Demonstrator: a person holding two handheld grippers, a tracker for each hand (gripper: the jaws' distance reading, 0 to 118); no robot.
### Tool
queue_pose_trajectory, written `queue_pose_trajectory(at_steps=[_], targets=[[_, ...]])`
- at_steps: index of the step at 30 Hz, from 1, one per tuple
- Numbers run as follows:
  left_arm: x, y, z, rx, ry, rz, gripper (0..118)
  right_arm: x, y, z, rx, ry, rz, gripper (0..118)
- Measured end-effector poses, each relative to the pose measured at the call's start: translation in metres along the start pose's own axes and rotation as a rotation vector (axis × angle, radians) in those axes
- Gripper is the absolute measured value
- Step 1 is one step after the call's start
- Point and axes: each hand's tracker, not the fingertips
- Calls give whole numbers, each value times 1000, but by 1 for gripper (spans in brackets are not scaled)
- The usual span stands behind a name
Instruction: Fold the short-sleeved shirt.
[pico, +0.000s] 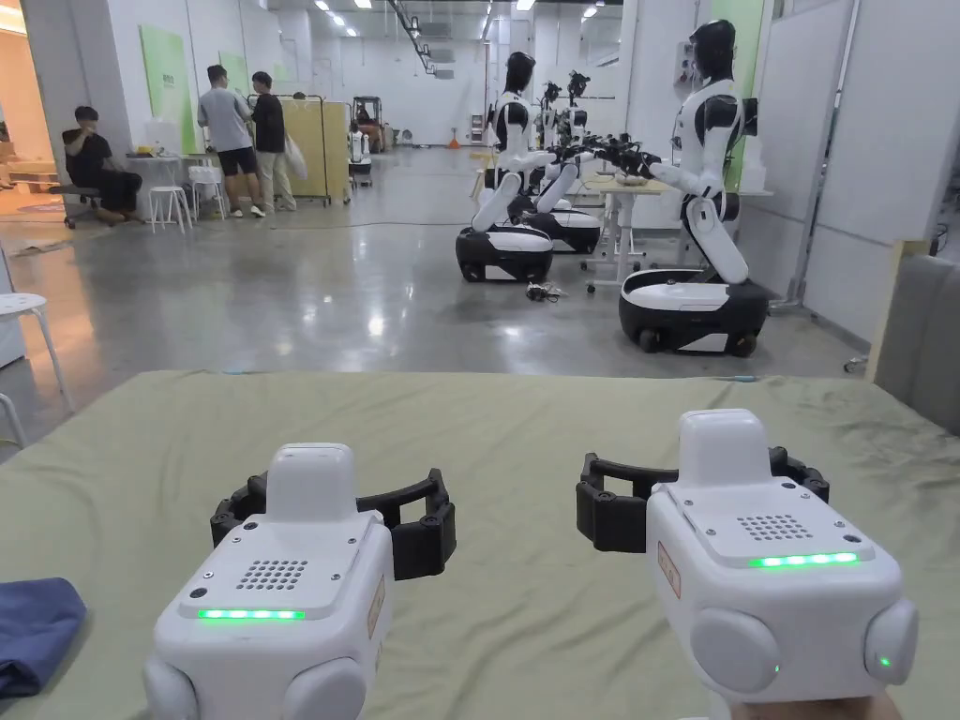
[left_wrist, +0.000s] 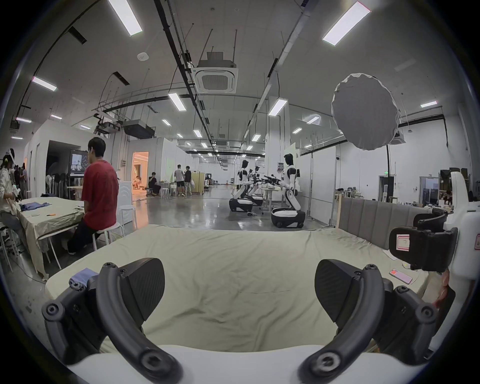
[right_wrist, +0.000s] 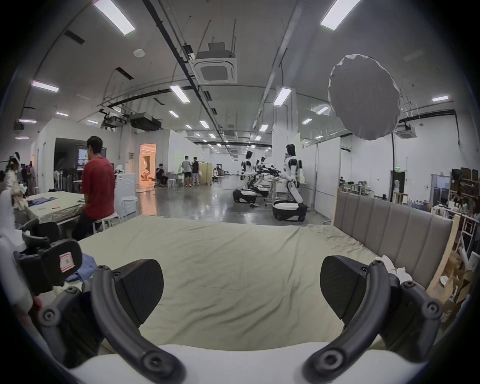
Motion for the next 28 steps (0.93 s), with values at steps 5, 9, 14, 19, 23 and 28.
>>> queue_pose_trajectory(at_steps=[5, 9, 14, 19, 23, 28], targets=[[-2, 4, -3, 8, -9, 27, 113, 2, 2, 1, -17, 4, -100, 118], [0, 5, -3, 17, -10, 22, 113, 2, 4, 2, -13, -24, -84, 118], [1, 3, -3, 8, -18, 21, 113, -2, 1, 1, 4, -33, -52, 118], [1, 2, -4, 7, -24, 17, 113, -5, 1, 2, 18, -21, -41, 118], [-1, 4, -3, 19, -21, 14, 113, -7, -3, -3, 53, -85, -1, 118], [-2, 6, -4, 24, -16, 21, 113, 6, 0, 2, 42, 28, -128, 118]])
